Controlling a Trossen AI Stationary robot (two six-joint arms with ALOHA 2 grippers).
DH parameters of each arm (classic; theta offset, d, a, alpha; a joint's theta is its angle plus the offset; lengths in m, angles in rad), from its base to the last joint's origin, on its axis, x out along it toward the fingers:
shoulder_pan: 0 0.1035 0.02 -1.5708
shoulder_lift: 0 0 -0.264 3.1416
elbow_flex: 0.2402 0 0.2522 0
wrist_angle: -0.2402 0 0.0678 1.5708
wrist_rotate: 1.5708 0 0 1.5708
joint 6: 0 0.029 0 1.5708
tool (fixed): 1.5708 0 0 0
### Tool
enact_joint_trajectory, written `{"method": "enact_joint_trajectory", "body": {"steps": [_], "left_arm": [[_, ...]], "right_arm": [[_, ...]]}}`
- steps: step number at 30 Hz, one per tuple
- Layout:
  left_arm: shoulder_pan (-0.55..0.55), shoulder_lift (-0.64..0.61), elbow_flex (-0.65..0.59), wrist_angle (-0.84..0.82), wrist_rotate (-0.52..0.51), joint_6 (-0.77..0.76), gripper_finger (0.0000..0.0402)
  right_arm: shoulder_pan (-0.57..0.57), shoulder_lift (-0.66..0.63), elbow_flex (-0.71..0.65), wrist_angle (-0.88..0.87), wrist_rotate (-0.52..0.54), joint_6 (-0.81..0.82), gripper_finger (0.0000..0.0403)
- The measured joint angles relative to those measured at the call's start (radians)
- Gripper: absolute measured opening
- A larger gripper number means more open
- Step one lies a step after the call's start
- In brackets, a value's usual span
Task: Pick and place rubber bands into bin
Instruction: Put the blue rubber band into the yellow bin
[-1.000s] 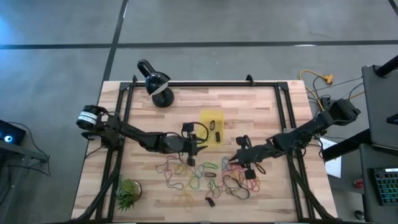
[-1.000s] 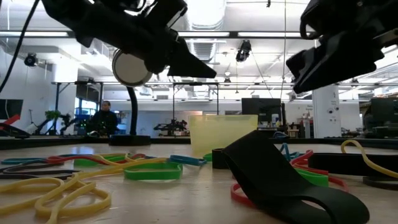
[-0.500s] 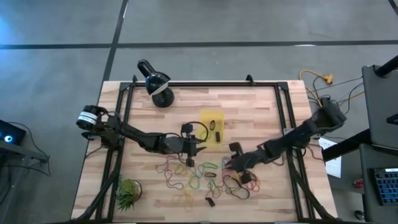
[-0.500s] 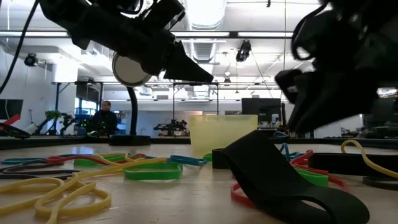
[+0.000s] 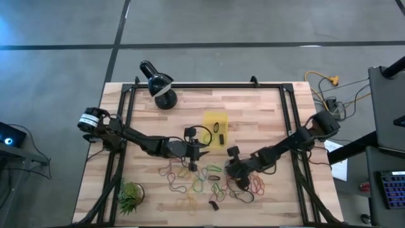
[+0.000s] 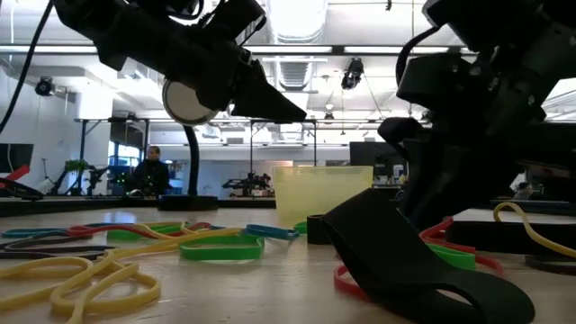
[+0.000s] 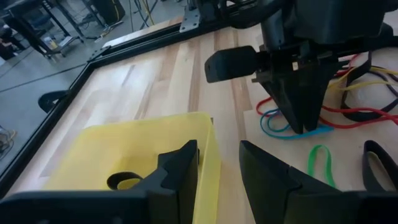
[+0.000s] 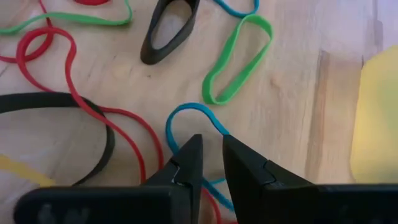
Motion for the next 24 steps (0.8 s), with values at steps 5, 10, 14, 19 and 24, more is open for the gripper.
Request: {"method": "enact_joint_trajectory", "body": {"steps": [5, 10, 14, 19, 24], "left_arm": [[0.000, 0.000, 0.000, 0.000, 0.000, 0.000, 0.0103], [-0.001, 0.000, 0.000, 0.000, 0.000, 0.000, 0.0103], [-0.001, 0.000, 0.000, 0.000, 0.000, 0.000, 0.0103], [0.000, 0.000, 0.000, 0.000, 0.000, 0.000, 0.0103], [0.000, 0.000, 0.000, 0.000, 0.000, 0.000, 0.0103]], "right_arm": [[-0.003, -0.009, 0.007, -0.001, 0.000, -0.010, 0.0057], [-0.002, -0.009, 0.010, -0.001, 0.000, -0.007, 0.0070], [-0.002, -0.009, 0.018, 0.000, 0.000, -0.011, 0.0081], [-0.002, -0.009, 0.020, 0.004, -0.001, -0.026, 0.0086], [-0.002, -0.009, 0.020, 0.005, -0.003, -0.026, 0.0077]]}}
